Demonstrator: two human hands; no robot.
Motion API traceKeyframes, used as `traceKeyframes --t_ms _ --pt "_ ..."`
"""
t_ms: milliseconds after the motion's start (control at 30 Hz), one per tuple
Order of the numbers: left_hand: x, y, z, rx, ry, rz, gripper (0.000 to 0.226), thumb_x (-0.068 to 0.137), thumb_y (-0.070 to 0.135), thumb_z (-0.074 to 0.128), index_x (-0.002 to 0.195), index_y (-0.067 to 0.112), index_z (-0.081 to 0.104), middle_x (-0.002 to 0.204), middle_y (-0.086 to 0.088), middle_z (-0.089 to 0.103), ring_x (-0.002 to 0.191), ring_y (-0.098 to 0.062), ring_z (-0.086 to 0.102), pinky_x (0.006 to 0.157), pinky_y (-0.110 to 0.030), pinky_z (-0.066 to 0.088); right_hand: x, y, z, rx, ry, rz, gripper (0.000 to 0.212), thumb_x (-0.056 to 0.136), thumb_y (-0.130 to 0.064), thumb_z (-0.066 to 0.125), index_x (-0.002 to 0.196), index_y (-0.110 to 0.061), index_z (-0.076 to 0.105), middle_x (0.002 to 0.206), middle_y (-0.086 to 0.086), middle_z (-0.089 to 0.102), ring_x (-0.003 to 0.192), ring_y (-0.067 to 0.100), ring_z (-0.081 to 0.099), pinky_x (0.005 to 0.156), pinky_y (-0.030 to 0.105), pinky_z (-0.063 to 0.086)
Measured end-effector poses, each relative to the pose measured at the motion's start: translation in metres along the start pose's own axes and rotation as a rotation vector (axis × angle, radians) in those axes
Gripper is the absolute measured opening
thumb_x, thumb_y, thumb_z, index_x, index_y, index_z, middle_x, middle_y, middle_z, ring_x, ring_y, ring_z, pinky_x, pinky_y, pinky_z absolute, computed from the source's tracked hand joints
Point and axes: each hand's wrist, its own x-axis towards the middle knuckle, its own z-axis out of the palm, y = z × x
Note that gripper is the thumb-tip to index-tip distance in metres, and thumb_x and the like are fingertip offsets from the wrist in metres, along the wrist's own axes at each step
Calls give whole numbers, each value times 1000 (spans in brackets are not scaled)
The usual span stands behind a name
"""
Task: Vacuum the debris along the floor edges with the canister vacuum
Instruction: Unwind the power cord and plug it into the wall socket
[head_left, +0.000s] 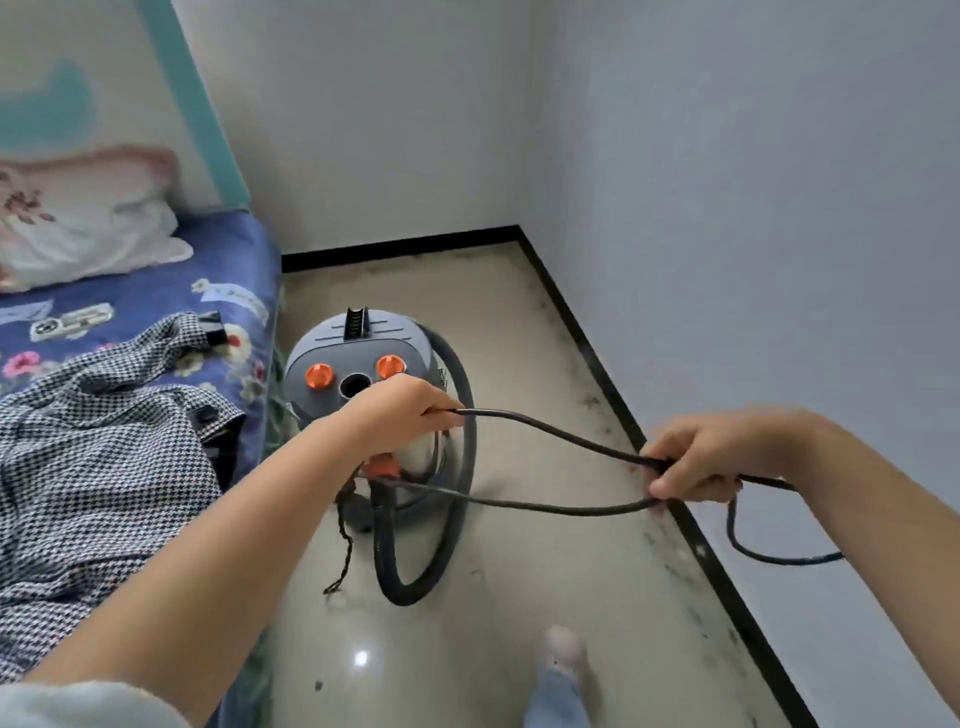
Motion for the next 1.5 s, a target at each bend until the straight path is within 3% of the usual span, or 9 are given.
traceKeyframes --t_ms 133,300,433,600,733,933,1067,1267,1500 --pt "10 41 -28 47 33 111 33 95 31 50 123 19 62 110 -1 67 87 -14 58 77 -22 43 -56 3 -3 3 46 56 13 71 -18 54 74 -7 62 40 -3 36 35 8 27 40 18 22" --pt "45 75 -50 88 109 112 31 97 23 46 122 12 60 109 -10 66 94 -26 61 82 -30 47 -69 28 -32 29 478 60 18 95 -13 48 89 -1 60 47 -1 46 40 11 37 44 19 32" --pt "88 90 -54 94 201 150 32 97 23 46 125 15 59 116 -8 64 105 -26 58 89 -34 47 -54 57 -65 21 769 32 21 99 -14 39 89 -15 57 81 -3 66 80 10 61 70 16 44" --pt "165 106 -58 110 263 151 32 98 21 44 126 15 57 117 -4 60 111 -24 54 88 -29 44 -39 87 -130 230 947 -41 25 100 -12 35 89 -10 58 54 0 49 51 14 47 56 22 42" --pt "235 110 -72 105 332 41 27 98 22 43 107 8 64 104 -7 59 101 -26 54 73 -27 40 -8 101 -202 308 981 -77 27 100 -11 37 82 -13 57 55 1 33 49 14 28 50 25 28" --pt "317 81 -95 93 376 -257 32 98 31 41 91 7 59 90 -8 48 84 -29 51 66 -28 36 40 82 -311 237 1015 -153 28 98 -11 40 76 -16 57 56 2 34 49 15 31 50 27 30" --pt "378 50 -107 -322 340 -392 27 98 27 41 76 11 42 71 -1 46 54 -20 58 52 -24 40 87 63 -378 211 1027 -139 26 98 -10 39 78 -15 56 56 4 36 50 16 35 52 28 36" --pt "461 -11 -145 -274 325 -248 22 96 11 42 109 4 58 101 -20 63 86 -35 63 77 -39 51 159 49 -471 107 1027 3 17 96 -10 43 91 -5 59 65 6 49 70 23 47 59 28 36" --pt "563 -52 -181 -79 288 -27 21 93 6 44 96 2 65 86 -9 52 91 -31 54 76 -31 42 256 30 -541 22 908 36 20 92 -12 50 87 4 61 81 14 57 76 22 49 63 28 35"
